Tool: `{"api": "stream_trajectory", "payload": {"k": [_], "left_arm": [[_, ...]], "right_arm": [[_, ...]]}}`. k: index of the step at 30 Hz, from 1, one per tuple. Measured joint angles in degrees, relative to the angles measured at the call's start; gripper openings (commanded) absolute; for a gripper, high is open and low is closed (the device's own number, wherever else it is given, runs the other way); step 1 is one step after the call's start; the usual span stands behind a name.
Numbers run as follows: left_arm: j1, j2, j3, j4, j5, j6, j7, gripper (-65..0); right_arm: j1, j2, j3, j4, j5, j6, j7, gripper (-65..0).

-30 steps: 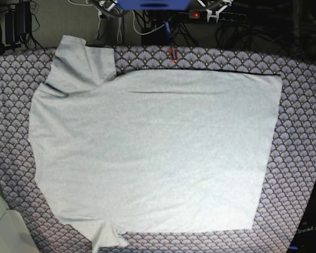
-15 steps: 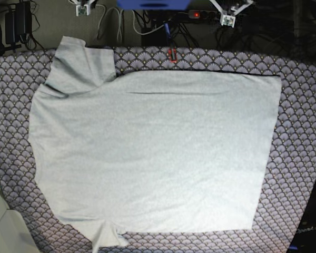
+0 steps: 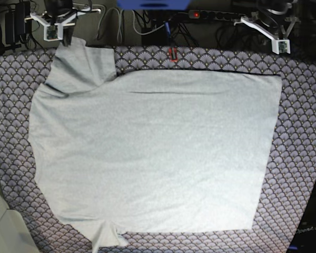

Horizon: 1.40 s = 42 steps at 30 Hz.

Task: Fold the T-shirt properly
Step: 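Move both grippers down to the shirt edge nearest the arms, then close both grippers on the grey shirt's edge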

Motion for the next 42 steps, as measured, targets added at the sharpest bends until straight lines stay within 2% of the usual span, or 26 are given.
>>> {"api": "stream_trajectory", "payload": {"k": [2, 6, 9, 11, 13, 15, 19, 21, 24, 31, 36, 42], "left_arm": [[-1.8, -0.1, -2.6, -0.1, -3.7, 0.1, 3.4, -54.8], [-7.8, -3.9, -6.8, -0.2, -11.1, 0.8, 7.2, -35.9], [-12.0, -5.2, -8.2, -0.4, -16.2, 0.7, 11.3, -29.3], [-14.5, -5.7, -9.9, -0.4, -18.2, 0.0, 12.1, -28.8], [-17.8, -5.6, -11.1, -0.7, -17.5, 1.4, 14.8, -28.7], [-21.1, -5.7, -11.0, -1.1, -17.9, 0.6, 15.7, -28.7], [-25.7, -5.6, -10.9, -6.2, -17.8, 0.7, 17.5, -28.7], [-26.2, -5.7, -10.9, -8.2, -17.6, 0.7, 17.8, -28.7], [-27.4, -5.6, -10.9, -10.7, -17.6, 0.7, 17.6, -28.7], [-27.5, -5.6, -10.9, -14.0, -17.8, 0.8, 17.2, -28.7], [-27.9, -5.6, -10.9, -14.3, -17.8, 0.7, 17.2, -28.7], [-28.2, -5.6, -10.9, -14.3, -17.8, 0.7, 17.2, -28.7]], "right_arm": [[1.4, -0.6, 0.6, -1.1, 0.0, 0.2, -1.8, -56.3], [5.4, -0.1, 1.1, -0.6, 0.0, 0.0, -0.2, -40.3], [8.0, -0.3, 0.9, -0.7, 0.1, 0.1, -1.0, -32.1], [9.8, -0.3, 0.9, -0.7, 0.3, 0.1, -0.3, -30.5], [11.9, 0.1, 1.1, -1.1, 3.3, 0.2, -0.8, -30.4], [13.9, 0.8, 2.3, -1.5, 6.6, 0.2, -1.4, -30.4], [19.6, 1.8, 6.1, -3.8, 12.3, 0.2, -10.3, -30.5], [22.1, 1.9, 9.0, -5.4, 14.8, 0.3, -12.7, -30.5], [23.2, 2.0, 11.7, -7.5, 15.0, 0.2, -14.3, -30.5], [22.5, 1.9, 11.5, -9.5, 15.3, 0.2, -14.5, -30.6], [21.6, 0.2, 11.3, -12.2, 15.2, 0.2, -15.1, -30.6], [20.6, 0.1, 10.7, -13.0, 15.2, 0.6, -14.7, -30.6]]}}
